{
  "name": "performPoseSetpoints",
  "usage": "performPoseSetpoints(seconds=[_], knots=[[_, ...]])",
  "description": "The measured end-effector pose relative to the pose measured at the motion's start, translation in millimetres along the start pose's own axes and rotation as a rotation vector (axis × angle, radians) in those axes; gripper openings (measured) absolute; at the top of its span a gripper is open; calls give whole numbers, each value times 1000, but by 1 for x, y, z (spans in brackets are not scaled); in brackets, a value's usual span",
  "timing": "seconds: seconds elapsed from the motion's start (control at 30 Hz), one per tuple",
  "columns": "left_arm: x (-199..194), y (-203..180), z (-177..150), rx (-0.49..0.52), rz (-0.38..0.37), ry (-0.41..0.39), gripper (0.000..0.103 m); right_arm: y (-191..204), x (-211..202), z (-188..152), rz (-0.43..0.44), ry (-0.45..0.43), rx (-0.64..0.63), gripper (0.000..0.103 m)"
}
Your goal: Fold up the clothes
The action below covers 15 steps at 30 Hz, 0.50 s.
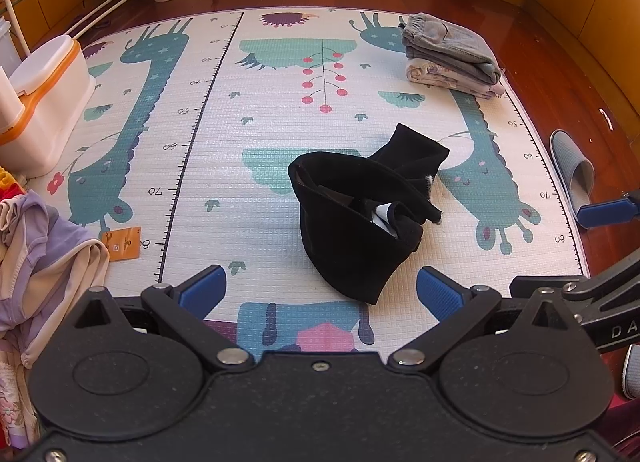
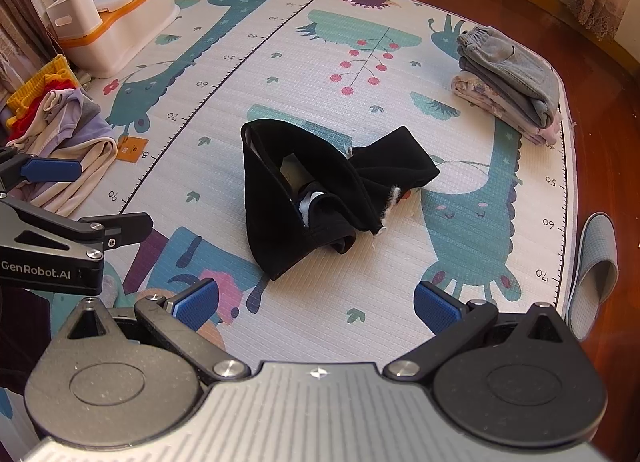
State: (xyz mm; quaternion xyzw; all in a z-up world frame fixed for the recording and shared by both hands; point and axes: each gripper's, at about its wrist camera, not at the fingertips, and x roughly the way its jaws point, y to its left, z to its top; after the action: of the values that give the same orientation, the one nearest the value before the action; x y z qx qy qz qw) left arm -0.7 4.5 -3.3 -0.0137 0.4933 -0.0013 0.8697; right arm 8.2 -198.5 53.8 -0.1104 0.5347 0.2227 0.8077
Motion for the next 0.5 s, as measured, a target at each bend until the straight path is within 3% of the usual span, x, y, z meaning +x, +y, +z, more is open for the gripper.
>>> performPoseSetpoints(seconds=[0.5], knots=[[0, 0, 1, -5, -5, -1, 103, 2, 1, 1, 2, 6, -12, 103]])
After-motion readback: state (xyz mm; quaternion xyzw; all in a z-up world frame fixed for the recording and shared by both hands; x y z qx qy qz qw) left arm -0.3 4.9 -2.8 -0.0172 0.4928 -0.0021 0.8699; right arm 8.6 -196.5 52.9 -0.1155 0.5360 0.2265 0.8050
